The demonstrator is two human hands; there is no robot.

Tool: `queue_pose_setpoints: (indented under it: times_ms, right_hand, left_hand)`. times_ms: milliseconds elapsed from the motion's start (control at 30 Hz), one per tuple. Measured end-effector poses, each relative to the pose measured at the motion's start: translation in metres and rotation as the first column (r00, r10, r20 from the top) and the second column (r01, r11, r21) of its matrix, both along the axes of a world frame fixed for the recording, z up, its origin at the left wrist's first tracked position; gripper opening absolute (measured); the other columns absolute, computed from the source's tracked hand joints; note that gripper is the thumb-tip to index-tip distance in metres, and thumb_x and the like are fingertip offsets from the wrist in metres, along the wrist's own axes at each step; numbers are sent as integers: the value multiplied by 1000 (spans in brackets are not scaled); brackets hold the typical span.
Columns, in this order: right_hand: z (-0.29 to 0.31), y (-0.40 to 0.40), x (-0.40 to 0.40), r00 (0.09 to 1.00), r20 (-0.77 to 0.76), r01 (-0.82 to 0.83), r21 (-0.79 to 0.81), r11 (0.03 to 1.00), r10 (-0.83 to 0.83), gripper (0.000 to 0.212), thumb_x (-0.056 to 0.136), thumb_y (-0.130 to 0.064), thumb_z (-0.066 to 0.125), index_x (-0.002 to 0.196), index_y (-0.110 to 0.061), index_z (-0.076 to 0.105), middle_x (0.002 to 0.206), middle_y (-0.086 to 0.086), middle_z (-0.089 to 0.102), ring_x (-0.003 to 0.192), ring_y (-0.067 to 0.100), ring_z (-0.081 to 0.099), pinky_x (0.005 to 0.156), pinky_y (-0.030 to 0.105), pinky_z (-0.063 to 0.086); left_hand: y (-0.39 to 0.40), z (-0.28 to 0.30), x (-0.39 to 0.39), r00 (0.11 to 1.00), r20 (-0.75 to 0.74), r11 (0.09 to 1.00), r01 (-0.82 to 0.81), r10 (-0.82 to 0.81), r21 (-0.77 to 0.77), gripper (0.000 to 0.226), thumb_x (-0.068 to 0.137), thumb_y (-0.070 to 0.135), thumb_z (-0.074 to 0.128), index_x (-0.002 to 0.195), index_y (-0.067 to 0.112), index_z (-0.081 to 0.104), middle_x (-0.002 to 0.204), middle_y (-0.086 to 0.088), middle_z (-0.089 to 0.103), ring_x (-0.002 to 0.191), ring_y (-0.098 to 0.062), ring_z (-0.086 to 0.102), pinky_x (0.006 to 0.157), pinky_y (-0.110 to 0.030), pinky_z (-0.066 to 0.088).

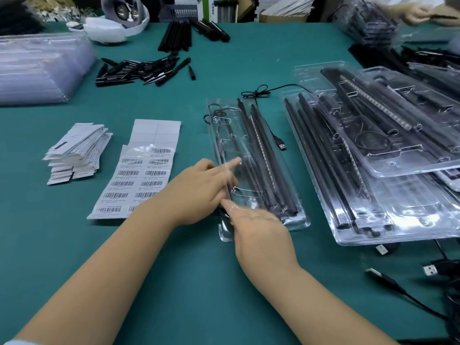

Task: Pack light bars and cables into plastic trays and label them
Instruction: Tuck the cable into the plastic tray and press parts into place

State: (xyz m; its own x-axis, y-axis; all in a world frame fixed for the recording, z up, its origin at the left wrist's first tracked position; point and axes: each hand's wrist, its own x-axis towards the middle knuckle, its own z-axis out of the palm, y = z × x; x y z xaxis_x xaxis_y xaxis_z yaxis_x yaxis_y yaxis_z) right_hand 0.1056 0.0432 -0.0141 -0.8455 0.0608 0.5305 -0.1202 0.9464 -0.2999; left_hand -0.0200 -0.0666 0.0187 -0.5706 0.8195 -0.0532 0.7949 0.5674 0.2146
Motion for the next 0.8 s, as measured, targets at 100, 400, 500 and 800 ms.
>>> queue_pose_setpoints:
  times_ms: [100, 400, 500, 800]
  right_hand:
    - [3, -2, -2, 1000, -2, 24, -17, 1000, -24, 42, 60, 0, 53, 94, -11, 75, 76, 0, 73, 62, 18, 68, 61, 23, 54]
    - [8, -13, -3, 982, 59, 181, -33, 983, -179, 29, 51, 6, 72, 75, -10, 74, 80, 10, 64, 63, 28, 58, 51, 23, 45]
    - [7, -14, -2, 985, 66, 162, -31, 986, -160, 33, 51, 10, 67, 77, -8, 74, 73, 10, 60, 59, 28, 56, 51, 25, 47]
    - [2, -13, 17, 948, 317, -49, 247, 968, -33, 39, 75, -10, 58, 112, 1, 66, 106, 15, 67, 97, 31, 63, 92, 32, 48]
  left_hand:
    - [8, 0, -4, 999, -36, 999, -4, 3, -34, 40, 97, 22, 36, 137, 26, 39, 146, 17, 39, 106, -19, 35, 95, -29, 30]
    - [2, -18, -4, 996, -91, 977, 15, 5, 212, 34, 100, 32, 42, 127, 19, 60, 139, 11, 52, 102, -15, 35, 88, -14, 22]
    - [0, -19, -1, 986, -166, 981, 45, -13, 189, 53, 96, 44, 24, 129, 22, 60, 140, 10, 50, 104, -13, 35, 96, -23, 30]
    - [6, -20, 2, 971, -231, 997, -75, 67, -27, 67, 91, 57, 4, 142, 33, 41, 147, 16, 38, 103, -21, 44, 95, -36, 35]
